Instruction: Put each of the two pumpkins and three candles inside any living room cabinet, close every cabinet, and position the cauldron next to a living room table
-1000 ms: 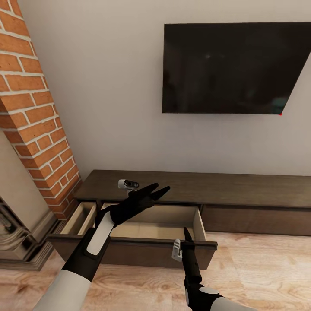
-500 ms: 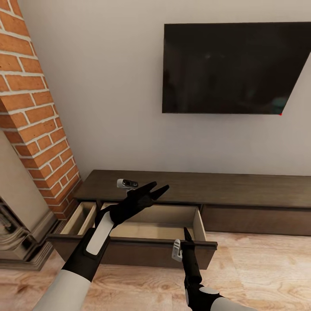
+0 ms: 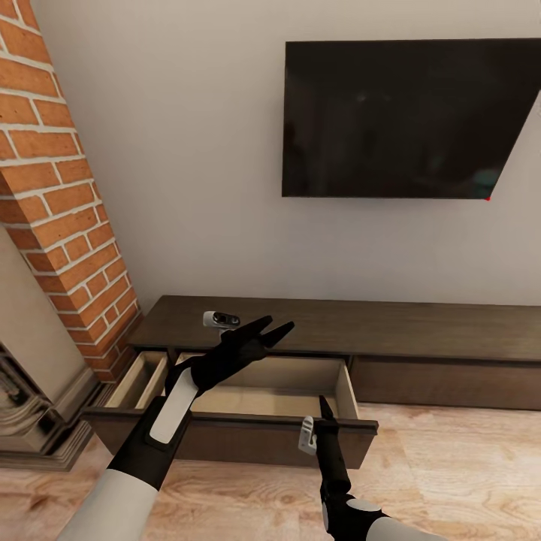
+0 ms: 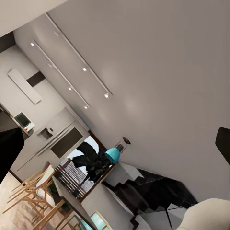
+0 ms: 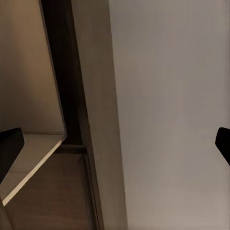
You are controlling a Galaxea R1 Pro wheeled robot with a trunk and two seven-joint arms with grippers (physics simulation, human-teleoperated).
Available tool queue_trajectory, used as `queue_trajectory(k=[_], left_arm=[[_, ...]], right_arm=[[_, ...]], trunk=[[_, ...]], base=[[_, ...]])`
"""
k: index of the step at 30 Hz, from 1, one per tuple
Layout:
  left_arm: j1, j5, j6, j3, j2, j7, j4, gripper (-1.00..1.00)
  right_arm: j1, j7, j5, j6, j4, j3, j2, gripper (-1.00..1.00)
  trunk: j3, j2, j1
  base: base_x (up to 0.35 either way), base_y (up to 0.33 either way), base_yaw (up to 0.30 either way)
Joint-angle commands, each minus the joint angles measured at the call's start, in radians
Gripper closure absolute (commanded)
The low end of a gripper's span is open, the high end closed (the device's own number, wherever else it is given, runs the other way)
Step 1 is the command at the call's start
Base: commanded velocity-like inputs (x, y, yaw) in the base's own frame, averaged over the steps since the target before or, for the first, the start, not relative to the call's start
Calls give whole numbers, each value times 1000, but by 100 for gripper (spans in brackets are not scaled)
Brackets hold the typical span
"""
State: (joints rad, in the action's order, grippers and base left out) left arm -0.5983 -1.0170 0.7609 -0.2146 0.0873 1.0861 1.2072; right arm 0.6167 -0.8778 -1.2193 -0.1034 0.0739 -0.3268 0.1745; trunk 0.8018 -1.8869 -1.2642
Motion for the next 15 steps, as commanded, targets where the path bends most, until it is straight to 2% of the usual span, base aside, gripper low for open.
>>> queue_trajectory(k=[1,15], left_arm=[[0,0,0,0,0,0,0,-100],[0,0,0,0,0,0,0,-100]], right_arm=[[0,0,0,0,0,0,0,-100],[0,0,-5,6,-8,-1,0,-100]], trunk=[[0,0,0],[-16,0,0]], base=[[0,0,-45],[0,0,-200]])
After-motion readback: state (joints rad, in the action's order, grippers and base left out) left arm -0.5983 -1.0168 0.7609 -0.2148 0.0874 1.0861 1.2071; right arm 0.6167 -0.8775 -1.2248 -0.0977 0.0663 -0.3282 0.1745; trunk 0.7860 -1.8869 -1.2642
